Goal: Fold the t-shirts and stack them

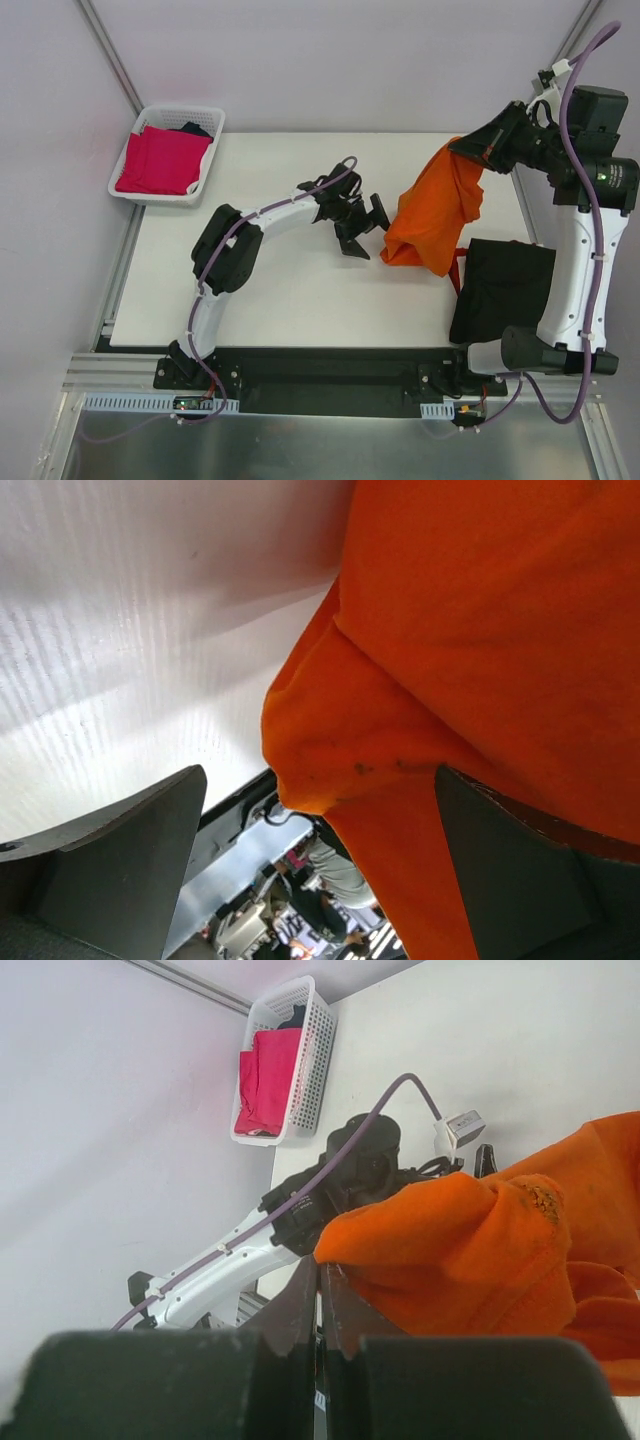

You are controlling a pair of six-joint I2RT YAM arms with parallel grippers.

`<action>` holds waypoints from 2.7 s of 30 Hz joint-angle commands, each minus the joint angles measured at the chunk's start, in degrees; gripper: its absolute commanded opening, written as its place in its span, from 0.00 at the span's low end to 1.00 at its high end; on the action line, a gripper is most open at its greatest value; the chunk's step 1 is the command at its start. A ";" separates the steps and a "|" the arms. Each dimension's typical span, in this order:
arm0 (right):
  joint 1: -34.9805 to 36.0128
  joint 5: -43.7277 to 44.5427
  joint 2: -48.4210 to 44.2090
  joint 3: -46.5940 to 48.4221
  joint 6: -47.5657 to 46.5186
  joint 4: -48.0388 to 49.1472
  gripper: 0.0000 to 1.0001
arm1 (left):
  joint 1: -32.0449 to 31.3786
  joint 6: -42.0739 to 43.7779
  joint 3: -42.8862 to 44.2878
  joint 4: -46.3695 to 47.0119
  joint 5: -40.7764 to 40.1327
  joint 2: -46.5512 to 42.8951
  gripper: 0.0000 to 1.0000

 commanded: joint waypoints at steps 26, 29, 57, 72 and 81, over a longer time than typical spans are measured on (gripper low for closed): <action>-0.89 0.06 1.90 2.10 -0.36 -0.45 0.01 | -7.05 -50.40 -11.04 9.58 -0.24 -15.57 0.96; -0.89 0.14 2.17 1.92 -0.62 -0.71 0.01 | -8.29 -53.56 -11.30 10.28 -0.94 -15.75 0.91; -0.19 3.84 3.05 -7.83 -5.28 -2.47 0.01 | -5.83 -65.08 -3.75 18.63 0.56 -6.78 0.88; -0.19 4.63 1.82 -10.03 -7.47 -3.61 0.01 | -5.57 -70.98 -6.63 28.29 -0.59 -6.69 0.00; -0.10 4.80 1.20 -13.10 -8.62 -3.96 0.01 | 6.09 -57.99 -23.93 26.21 0.65 -17.92 0.00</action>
